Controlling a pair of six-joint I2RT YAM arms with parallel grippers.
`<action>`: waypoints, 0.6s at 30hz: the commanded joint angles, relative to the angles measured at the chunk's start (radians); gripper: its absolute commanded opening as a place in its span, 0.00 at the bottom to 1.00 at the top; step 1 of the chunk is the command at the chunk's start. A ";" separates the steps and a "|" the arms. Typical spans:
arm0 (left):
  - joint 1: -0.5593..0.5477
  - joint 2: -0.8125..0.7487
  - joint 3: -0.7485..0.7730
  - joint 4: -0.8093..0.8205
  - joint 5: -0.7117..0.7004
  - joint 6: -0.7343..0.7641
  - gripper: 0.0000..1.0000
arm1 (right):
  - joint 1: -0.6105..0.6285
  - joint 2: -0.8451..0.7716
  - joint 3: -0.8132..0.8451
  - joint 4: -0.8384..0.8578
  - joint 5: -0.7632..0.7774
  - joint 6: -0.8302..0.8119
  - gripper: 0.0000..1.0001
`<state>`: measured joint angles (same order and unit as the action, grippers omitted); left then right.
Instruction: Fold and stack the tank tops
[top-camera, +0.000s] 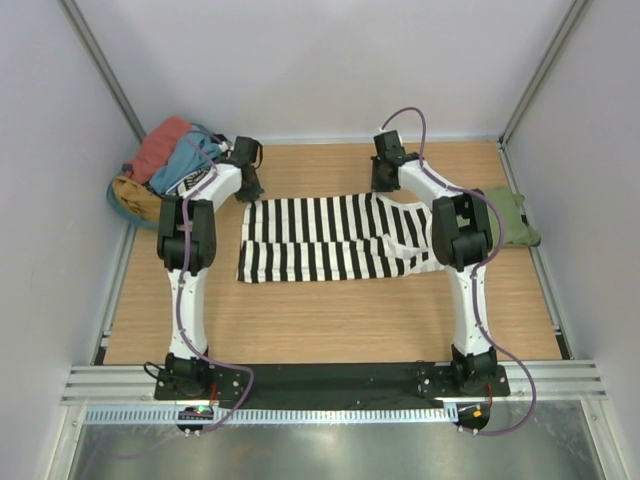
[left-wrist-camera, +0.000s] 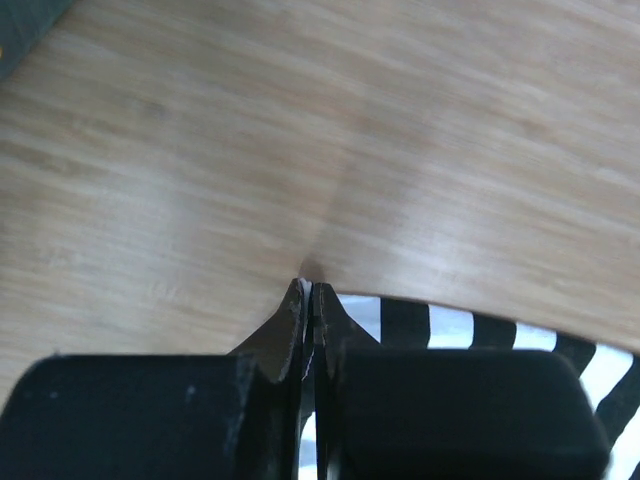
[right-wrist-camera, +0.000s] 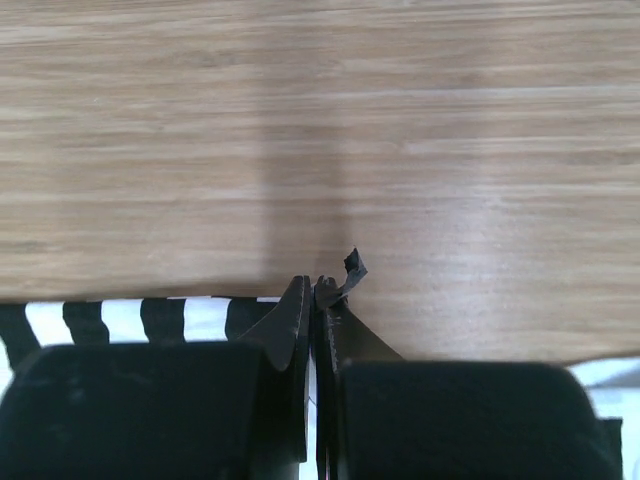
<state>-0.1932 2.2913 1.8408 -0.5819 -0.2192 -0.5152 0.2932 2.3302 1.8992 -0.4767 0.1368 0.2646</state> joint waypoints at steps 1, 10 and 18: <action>0.005 -0.123 -0.060 0.033 -0.011 0.014 0.00 | 0.003 -0.149 -0.054 0.067 0.011 0.002 0.01; 0.006 -0.273 -0.221 0.143 -0.008 0.023 0.00 | 0.003 -0.255 -0.152 0.098 -0.006 0.012 0.01; -0.002 -0.380 -0.351 0.183 0.006 0.007 0.00 | 0.003 -0.347 -0.296 0.125 -0.023 0.057 0.01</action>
<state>-0.1944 1.9800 1.5383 -0.4522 -0.2115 -0.5121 0.2943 2.0624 1.6497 -0.3901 0.1139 0.2916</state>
